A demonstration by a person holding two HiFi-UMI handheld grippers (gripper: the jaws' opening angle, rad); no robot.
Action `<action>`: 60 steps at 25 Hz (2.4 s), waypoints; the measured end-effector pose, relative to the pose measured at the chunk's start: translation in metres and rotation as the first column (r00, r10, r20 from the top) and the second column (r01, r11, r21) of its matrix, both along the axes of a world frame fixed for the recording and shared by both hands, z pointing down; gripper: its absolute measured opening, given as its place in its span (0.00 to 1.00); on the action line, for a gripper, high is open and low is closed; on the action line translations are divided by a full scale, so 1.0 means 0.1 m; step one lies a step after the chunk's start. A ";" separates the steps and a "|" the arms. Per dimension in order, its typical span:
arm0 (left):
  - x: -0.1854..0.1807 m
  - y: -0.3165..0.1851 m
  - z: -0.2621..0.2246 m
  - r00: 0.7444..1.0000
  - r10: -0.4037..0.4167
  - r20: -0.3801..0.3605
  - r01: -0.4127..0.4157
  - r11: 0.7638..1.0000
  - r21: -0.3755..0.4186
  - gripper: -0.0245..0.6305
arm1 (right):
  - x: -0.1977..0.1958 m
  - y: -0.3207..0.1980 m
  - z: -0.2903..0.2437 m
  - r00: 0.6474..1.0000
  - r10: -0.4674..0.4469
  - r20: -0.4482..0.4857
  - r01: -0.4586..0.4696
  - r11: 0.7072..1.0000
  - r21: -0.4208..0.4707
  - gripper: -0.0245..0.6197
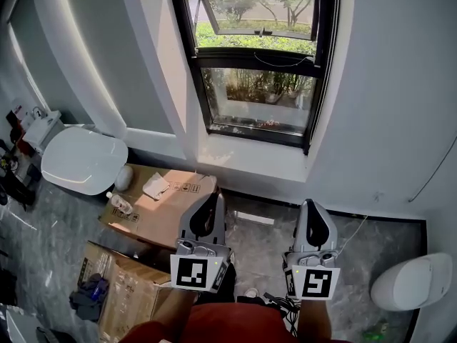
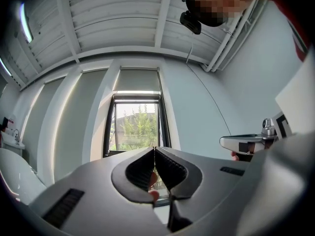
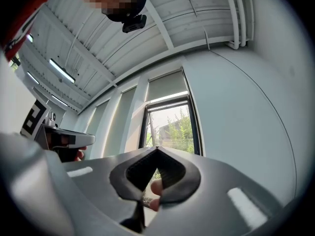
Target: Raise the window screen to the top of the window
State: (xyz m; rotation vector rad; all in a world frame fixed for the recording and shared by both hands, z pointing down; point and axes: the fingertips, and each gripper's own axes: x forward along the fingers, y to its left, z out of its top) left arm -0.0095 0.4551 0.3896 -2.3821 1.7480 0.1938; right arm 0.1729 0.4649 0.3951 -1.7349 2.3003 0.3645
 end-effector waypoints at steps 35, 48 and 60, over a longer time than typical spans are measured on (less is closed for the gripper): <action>-1.12 -2.59 0.19 0.997 -0.005 -0.073 0.003 1.000 -0.022 0.05 | -0.91 -2.51 -0.04 0.989 0.095 -0.114 -0.097 0.995 -0.017 0.05; -1.49 -3.36 0.28 0.992 0.057 -0.117 -0.060 0.998 -0.029 0.05 | -1.46 -3.20 -0.05 0.978 0.116 -0.176 -0.122 0.992 -0.025 0.05; -1.46 -3.64 0.36 0.991 0.068 -0.112 -0.070 0.997 -0.012 0.05 | -1.35 -3.49 0.06 0.977 0.138 -0.164 -0.143 0.990 -0.020 0.05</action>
